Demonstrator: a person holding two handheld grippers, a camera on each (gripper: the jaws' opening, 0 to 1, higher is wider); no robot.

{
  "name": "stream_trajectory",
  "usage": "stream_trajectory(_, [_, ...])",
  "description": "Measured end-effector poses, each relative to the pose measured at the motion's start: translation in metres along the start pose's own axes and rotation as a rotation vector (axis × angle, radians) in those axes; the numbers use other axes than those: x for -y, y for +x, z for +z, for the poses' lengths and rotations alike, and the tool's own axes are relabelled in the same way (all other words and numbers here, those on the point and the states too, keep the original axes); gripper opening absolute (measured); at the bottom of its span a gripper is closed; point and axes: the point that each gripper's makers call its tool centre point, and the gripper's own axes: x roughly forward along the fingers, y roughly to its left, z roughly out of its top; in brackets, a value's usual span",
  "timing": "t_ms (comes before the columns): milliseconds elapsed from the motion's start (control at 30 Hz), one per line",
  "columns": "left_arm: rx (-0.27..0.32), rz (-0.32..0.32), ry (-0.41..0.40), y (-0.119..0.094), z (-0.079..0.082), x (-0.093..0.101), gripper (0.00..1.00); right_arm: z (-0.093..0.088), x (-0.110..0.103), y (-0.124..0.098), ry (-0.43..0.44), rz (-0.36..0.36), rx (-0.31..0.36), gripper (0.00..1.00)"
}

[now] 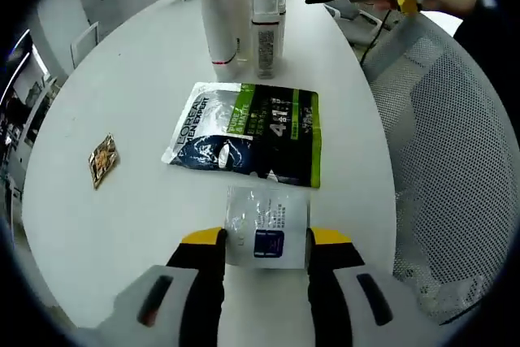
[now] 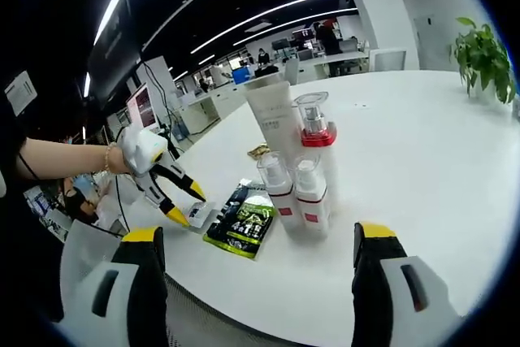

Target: Arrange the skincare products in the storage area until every visible bottle or jar stands upright without overlapping.

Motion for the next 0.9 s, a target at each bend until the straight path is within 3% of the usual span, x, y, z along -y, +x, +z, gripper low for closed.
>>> stream_trajectory(200, [-0.020,-0.007,0.011,0.0023,-0.0036,0.0015,0.35,-0.0004,0.0002,0.0000,0.000,0.000,-0.002,0.96])
stream_trajectory(900, [-0.008,-0.021,-0.014,0.0067,-0.0078,-0.0006,0.36,-0.0022,0.0031,0.0010,0.006,-0.010,-0.008,0.96])
